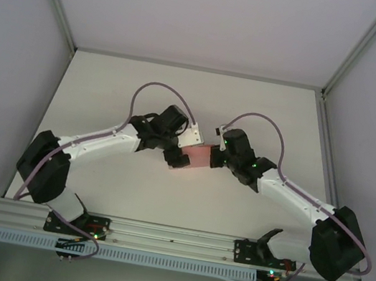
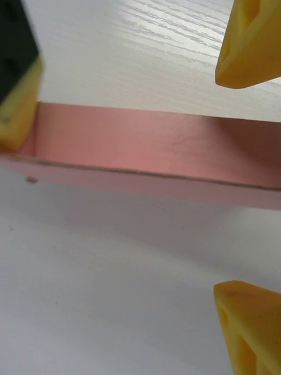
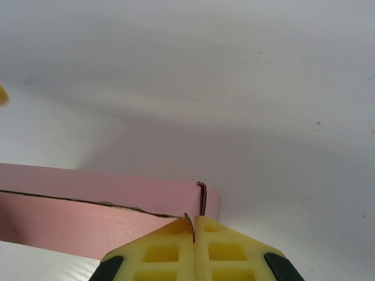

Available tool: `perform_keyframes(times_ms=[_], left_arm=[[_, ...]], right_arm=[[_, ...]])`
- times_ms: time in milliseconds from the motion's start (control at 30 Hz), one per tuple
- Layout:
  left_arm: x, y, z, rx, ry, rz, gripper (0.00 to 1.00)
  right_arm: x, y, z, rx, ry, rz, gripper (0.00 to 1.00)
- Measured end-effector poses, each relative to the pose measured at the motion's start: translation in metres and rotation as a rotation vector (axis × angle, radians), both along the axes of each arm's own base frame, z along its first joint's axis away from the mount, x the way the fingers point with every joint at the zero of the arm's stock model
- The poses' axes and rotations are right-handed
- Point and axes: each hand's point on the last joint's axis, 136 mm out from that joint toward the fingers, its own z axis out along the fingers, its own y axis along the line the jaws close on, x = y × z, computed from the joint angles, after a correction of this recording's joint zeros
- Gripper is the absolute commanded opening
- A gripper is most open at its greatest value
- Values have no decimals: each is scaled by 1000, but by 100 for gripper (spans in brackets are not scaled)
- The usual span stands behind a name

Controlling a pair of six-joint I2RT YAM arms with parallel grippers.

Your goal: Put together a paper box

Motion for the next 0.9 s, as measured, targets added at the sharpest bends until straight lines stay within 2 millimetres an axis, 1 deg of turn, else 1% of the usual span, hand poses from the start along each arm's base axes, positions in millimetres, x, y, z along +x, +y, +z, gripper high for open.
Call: perform_keyframes(times_ms=[100, 200, 233, 267, 300, 333, 433, 500, 600, 667, 733, 767, 867, 900], left_arm=[[6, 8, 19, -44, -29, 101, 86], [7, 27, 34, -83, -47, 238, 79], [5, 33, 37, -95, -49, 267, 73], [2, 41, 38, -111, -47, 305, 70], [-2, 48, 37, -120, -41, 334, 67], [-6, 53, 36, -128, -33, 358, 62], [-12, 62, 30, -147, -1, 409, 55], [-12, 62, 28, -149, 10, 422, 49], [-11, 61, 23, -141, 23, 432, 44], [-10, 59, 13, -118, 40, 436, 39], [-9, 59, 3, -92, 57, 441, 39], [-9, 58, -2, -80, 64, 442, 35], [-9, 58, -11, -61, 82, 452, 11], [-9, 58, -12, -57, 86, 455, 7]], right_arm=[[-4, 1, 0, -6, 22, -20, 0], [-7, 1, 1, -4, 37, -45, 0], [-7, 1, 0, -2, 42, -51, 0], [-7, 0, 0, 0, 46, -60, 0], [-7, 0, 0, 1, 49, -67, 0], [-7, 0, 0, 3, 52, -70, 0], [-6, 1, 0, 5, 57, -82, 0], [-6, 2, 0, 4, 59, -85, 0], [-7, 2, 0, 1, 61, -85, 0], [-7, 2, 1, -2, 64, -84, 0], [-7, 2, 0, -2, 64, -84, 0], [-7, 2, 0, -2, 64, -84, 0], [-7, 2, 0, -3, 65, -84, 0], [-7, 2, 0, -4, 66, -84, 0]])
